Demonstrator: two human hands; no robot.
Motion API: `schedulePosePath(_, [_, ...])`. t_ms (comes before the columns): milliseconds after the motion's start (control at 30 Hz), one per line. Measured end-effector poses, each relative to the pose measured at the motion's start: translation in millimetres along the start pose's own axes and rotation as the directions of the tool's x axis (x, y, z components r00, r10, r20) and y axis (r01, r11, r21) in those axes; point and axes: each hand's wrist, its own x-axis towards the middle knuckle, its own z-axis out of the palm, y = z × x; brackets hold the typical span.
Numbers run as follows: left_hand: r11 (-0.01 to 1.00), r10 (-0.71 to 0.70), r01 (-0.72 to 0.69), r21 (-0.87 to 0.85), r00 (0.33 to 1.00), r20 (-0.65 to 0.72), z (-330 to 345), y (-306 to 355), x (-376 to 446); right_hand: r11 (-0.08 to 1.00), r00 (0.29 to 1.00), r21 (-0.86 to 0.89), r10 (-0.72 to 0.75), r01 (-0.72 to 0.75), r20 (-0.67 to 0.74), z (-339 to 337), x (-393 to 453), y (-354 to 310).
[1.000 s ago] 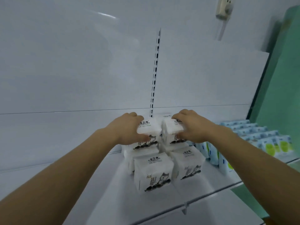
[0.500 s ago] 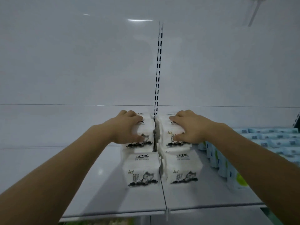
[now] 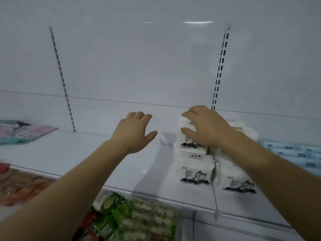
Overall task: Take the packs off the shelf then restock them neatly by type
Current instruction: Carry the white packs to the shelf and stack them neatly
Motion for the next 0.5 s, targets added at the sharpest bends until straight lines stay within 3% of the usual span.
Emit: schedulePosePath(500, [0.921,-0.359,0.362,0.147,0.932,-0.047,-91,-226,-208,0.921,0.93,0.13,-0.364,0.367,-0.045,1,87,-328])
